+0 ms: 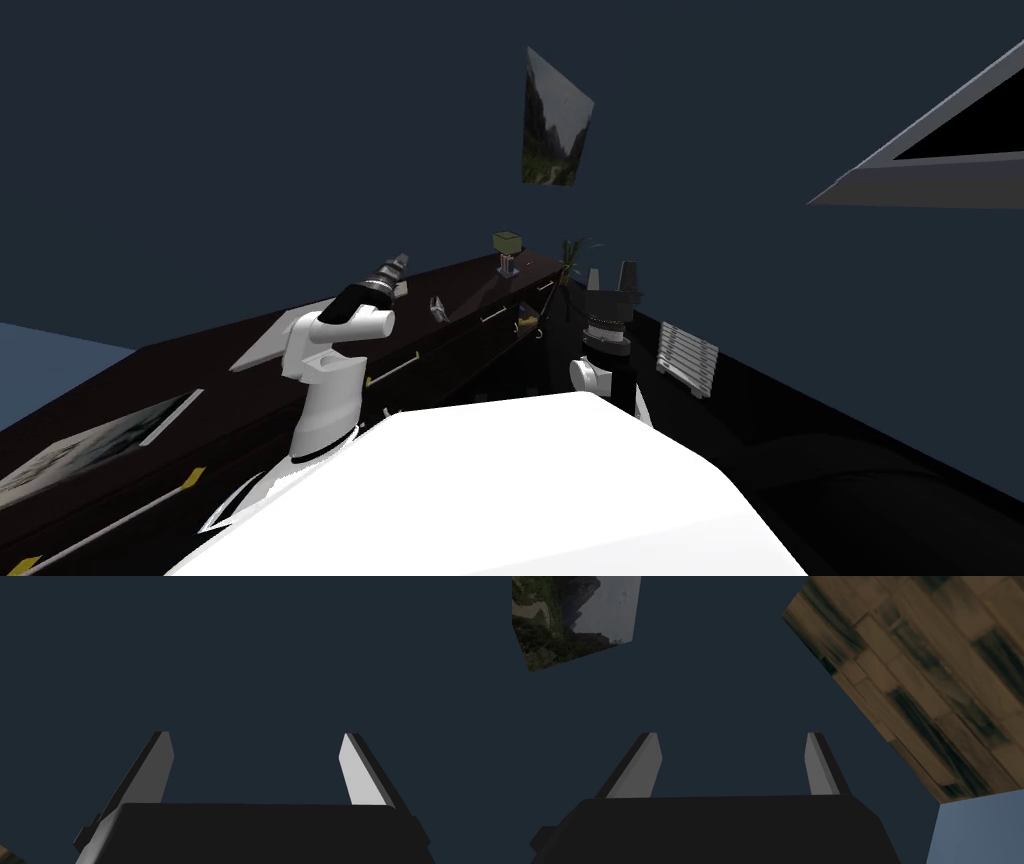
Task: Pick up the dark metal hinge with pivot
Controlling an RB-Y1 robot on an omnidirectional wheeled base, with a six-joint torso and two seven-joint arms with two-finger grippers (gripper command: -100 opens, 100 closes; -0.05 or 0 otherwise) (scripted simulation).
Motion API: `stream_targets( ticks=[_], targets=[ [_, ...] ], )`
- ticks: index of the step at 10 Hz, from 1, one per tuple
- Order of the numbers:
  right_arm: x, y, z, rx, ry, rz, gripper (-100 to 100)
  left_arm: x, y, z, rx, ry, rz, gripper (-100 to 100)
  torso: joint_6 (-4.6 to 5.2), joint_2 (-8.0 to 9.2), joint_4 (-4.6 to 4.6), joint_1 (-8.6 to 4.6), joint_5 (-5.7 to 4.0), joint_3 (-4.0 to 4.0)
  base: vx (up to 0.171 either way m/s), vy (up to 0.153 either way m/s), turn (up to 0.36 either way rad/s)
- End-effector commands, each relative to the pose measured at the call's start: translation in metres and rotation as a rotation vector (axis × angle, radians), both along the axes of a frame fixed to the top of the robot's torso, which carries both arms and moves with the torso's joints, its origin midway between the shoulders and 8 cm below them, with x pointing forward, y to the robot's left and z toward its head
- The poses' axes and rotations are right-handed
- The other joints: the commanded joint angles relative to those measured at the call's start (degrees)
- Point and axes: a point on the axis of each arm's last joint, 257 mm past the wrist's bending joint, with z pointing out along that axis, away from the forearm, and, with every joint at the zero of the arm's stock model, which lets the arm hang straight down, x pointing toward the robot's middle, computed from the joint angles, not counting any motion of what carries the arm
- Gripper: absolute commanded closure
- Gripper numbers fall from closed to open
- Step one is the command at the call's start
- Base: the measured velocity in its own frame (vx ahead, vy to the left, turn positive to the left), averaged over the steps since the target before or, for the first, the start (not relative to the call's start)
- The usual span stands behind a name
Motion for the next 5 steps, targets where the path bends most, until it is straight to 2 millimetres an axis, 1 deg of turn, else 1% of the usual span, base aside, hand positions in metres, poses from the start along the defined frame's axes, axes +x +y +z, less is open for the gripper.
stream_targets(
  ticks=[1,2,3,4,5],
  targets=[
    [0.000,0.000,0.000,0.000,0.000,0.000,0,0.002,0.009,-0.005,0.002,0.038,0.026,-100,0.00,0.00,0.00,0.00,0.00,0.00,-0.031,0.015,-0.127],
    [0.000,0.000,0.000,0.000,0.000,0.000,0,0.002,0.010,-0.009,-0.003,0.054,0.033,-100,-0.07,0.01,0.01,0.03,0.01,0.01,-0.013,0.007,0.046],
    [0.000,0.000,0.000,0.000,0.000,0.000,0,0.006,0.023,-0.007,0.011,0.076,0.064,-100,-0.09,-0.02,0.00,0.03,0.02,0.00,-0.025,0.005,-0.227],
    [0.000,0.000,0.000,0.000,0.000,0.000,0,0.006,0.025,-0.014,0.003,0.102,0.074,-100,-0.01,-0.01,0.00,0.01,0.00,0.00,-0.028,0.014,-0.177],
    [0.000,0.000,0.000,0.000,0.000,0.000,0,0.005,0.026,-0.017,-0.001,0.112,0.078,-100,-0.06,0.00,0.00,0.03,0.01,0.01,-0.014,0.012,0.020]
  ],
)
